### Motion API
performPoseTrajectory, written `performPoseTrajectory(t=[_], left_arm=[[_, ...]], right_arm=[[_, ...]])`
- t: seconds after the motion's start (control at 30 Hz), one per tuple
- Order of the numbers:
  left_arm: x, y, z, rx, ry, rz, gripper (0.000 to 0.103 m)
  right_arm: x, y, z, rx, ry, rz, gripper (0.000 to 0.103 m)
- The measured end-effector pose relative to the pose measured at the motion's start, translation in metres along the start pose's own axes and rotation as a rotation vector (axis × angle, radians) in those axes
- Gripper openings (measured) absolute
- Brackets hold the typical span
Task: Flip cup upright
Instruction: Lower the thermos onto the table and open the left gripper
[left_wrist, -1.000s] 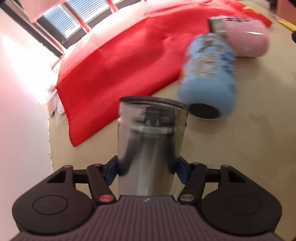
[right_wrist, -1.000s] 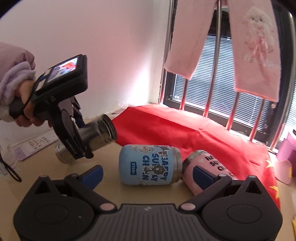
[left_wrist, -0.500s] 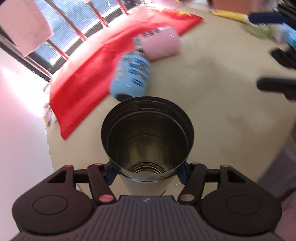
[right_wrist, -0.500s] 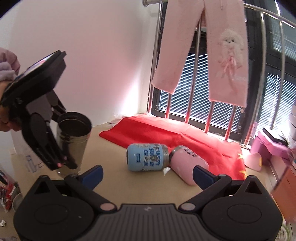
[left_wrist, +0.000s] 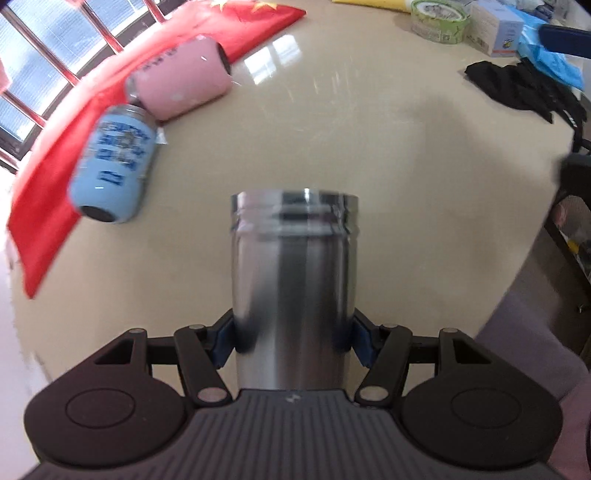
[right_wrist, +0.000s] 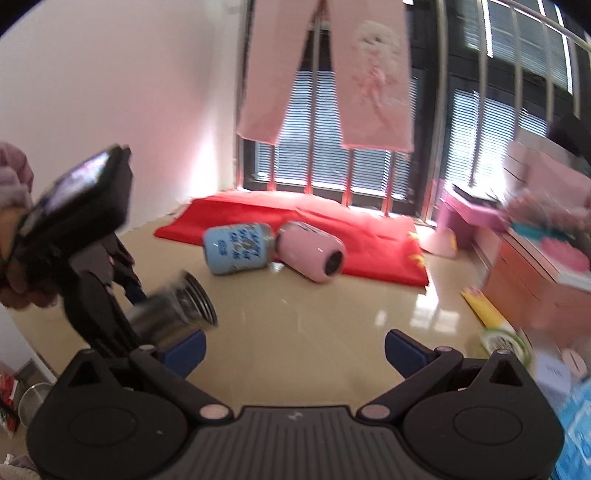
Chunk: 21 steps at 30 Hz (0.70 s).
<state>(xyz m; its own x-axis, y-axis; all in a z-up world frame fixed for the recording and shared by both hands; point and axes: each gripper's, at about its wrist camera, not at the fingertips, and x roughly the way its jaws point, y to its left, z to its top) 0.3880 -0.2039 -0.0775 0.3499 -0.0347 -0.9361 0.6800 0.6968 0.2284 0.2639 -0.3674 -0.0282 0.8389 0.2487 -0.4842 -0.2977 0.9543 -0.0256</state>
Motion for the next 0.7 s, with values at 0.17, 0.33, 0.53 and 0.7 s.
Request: performPoseTrajectory(t=[0.17, 0.33, 0.53, 0.7], left_arm=[[0.018, -0.003, 0.002, -0.078, -0.032, -0.043, 0.063], [-0.002, 0.001, -0.008, -0.109, -0.122, -0.023, 0.102], [-0.065, 0.021, -0.070, -0.294, -0.360, 0.033, 0.103], [-0.083, 0.024, -0.141, -0.462, -0.448, 0.099, 0.103]], right_arm=[[-0.001, -0.005, -0.007, 0.019, 0.027, -0.030, 0.103], [0.001, 0.002, -0.005, 0.011, 0.036, -0.027, 0.103], [0.004, 0.025, 0.001, 0.018, 0.049, -0.010, 0.103], [0.011, 0.061, 0.012, -0.004, 0.068, 0.009, 0.103]])
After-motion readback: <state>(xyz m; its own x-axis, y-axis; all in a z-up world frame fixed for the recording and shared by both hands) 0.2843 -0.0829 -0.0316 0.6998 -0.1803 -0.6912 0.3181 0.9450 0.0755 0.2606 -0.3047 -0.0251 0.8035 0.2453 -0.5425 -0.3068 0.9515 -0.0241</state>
